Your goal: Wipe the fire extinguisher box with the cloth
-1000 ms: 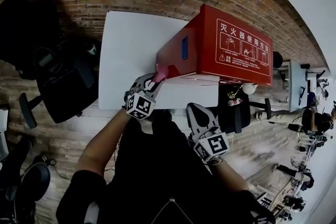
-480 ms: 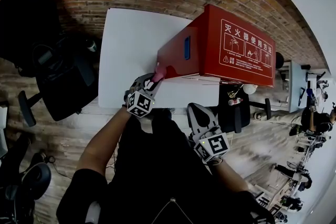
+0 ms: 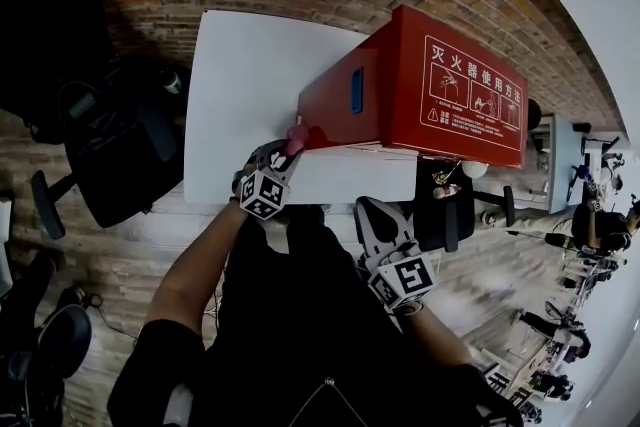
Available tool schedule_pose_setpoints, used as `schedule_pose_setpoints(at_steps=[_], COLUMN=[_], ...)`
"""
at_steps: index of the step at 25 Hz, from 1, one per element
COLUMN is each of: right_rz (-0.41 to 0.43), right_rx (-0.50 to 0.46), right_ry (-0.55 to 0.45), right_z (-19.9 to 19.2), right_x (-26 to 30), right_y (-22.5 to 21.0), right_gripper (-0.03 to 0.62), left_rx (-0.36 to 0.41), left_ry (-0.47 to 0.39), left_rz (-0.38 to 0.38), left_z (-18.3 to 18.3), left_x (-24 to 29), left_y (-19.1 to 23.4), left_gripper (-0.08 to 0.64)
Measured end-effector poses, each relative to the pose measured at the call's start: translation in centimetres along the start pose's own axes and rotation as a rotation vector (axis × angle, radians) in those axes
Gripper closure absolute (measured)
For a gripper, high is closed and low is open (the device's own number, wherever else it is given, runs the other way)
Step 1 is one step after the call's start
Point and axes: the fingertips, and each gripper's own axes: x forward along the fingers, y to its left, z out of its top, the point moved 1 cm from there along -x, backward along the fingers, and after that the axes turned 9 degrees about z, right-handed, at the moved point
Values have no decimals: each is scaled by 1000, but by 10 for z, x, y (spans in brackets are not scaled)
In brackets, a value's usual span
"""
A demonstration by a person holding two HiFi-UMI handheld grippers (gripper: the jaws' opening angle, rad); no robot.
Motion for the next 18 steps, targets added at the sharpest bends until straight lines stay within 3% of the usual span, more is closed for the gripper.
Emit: schedule_pose_setpoints(at_steps=[18], right_rz=[12], right_rx=[3], right_ry=[8], right_z=[-9], right_x=[9], right_y=[-6], right_gripper=[574], left_rx=[29], left_ry=[124], left_rz=[-26], left_z=[-54], left_x=[24], left_y=[-5], left_gripper=[453])
